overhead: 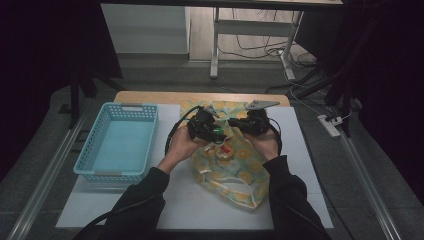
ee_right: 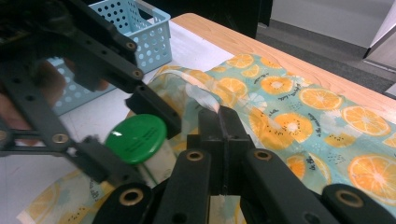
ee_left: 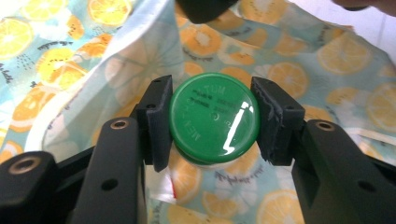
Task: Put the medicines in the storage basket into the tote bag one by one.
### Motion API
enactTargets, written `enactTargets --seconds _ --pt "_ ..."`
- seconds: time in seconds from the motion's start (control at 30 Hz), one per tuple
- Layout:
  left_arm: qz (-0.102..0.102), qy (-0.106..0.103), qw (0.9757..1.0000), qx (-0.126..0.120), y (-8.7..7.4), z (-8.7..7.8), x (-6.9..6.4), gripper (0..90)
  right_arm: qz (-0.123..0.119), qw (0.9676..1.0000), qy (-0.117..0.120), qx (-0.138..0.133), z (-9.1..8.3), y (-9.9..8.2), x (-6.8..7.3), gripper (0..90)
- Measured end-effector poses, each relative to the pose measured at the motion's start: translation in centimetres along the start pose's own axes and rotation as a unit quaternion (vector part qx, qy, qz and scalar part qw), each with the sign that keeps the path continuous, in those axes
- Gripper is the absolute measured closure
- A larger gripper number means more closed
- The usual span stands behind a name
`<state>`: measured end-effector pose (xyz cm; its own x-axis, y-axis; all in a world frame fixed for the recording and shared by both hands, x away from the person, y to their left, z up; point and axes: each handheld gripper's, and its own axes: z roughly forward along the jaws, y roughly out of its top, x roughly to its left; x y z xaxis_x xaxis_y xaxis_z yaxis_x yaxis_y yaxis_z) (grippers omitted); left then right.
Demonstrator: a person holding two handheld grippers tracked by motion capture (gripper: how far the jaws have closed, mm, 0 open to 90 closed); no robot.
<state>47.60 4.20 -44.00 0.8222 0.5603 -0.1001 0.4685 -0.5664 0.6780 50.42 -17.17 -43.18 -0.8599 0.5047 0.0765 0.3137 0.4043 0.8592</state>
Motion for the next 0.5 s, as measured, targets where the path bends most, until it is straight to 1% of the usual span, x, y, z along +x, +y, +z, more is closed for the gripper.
enactTargets --seconds 0.17,0.27,0.33,0.5 --pt "-0.004 0.016 0.9998 0.004 0.0 1.1 0.4 51.9 0.001 1.0000 -0.001 0.002 0.3 -0.1 0.0 90.0" --pt "-0.003 0.033 0.9994 0.006 0.0 1.7 0.6 51.9 0.000 1.0000 -0.001 0.004 0.4 -0.1 0.1 90.0" --pt "-0.011 0.033 0.9994 0.004 -0.1 2.0 1.0 51.9 0.000 1.0000 -0.002 0.004 0.4 -0.1 0.1 90.0" --pt "-0.019 0.047 0.9987 0.003 -0.4 2.5 1.8 51.9 0.001 1.0000 -0.001 0.006 0.6 -0.2 0.2 90.0"
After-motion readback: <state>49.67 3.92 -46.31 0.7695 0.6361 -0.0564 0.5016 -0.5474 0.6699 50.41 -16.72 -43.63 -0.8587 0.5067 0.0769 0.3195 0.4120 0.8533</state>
